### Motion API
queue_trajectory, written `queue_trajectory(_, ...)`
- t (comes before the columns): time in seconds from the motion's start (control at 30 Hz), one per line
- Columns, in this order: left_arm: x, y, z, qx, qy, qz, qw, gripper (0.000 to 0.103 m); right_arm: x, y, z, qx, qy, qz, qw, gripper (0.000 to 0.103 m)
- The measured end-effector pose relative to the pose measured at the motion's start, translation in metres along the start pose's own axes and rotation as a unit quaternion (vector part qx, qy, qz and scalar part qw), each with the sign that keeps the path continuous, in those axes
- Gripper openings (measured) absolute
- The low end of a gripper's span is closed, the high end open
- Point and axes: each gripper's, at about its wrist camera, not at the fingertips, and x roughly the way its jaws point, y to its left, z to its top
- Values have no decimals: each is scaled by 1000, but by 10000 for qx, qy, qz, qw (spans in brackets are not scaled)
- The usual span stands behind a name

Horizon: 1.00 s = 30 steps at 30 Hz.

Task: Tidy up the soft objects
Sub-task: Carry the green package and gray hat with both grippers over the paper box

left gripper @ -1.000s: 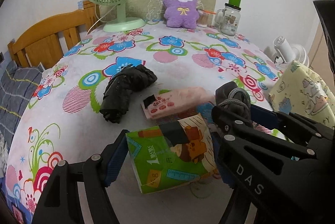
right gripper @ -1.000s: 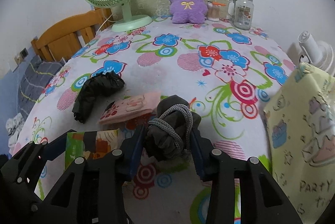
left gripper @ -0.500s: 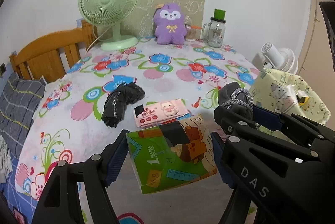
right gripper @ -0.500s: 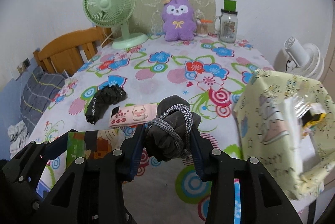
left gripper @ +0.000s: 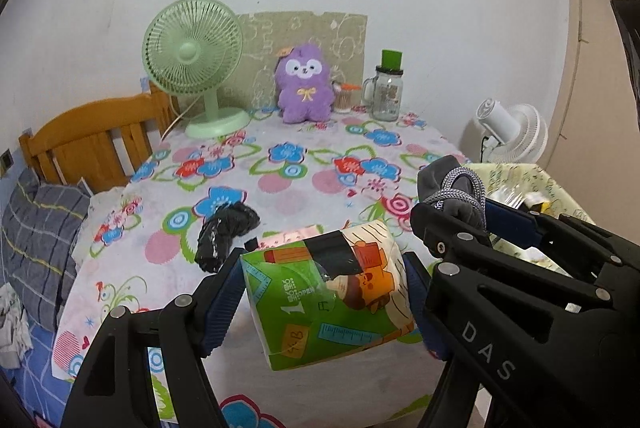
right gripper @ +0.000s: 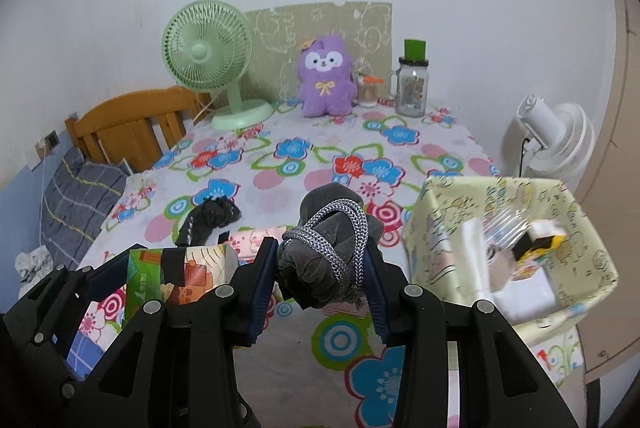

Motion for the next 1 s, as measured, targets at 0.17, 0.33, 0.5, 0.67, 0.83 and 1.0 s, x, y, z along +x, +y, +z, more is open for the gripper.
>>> queue_trajectory(0.17,-15,-7,11,80,-156,-26,9998,77,-19,-5,10,10,-169,-18,9999,44)
queue_trajectory(0.33,-27,-19,22,173,-294,-55,9994,77,-34,-13,19,49,-333,-56,9994,44)
queue_trajectory(0.5,-33,-33,32,234,-385,-104,9989,77,-46,-26,27,73,-434,-106,9990,44)
queue_trajectory(0.67,-34,-47,39,244,-410,-123,9988,77,-53,-43,33,66,-466,-77,9989,44)
queue_trajectory(0.83,-31,-64,44,240,-395,-129,9988,78,-55,-60,37,40,-481,-16,9988,44)
queue_trajectory(1.0,-25,-86,49,309,-379,-188,9986,78,-57,-77,37,43,-491,4,9988,44)
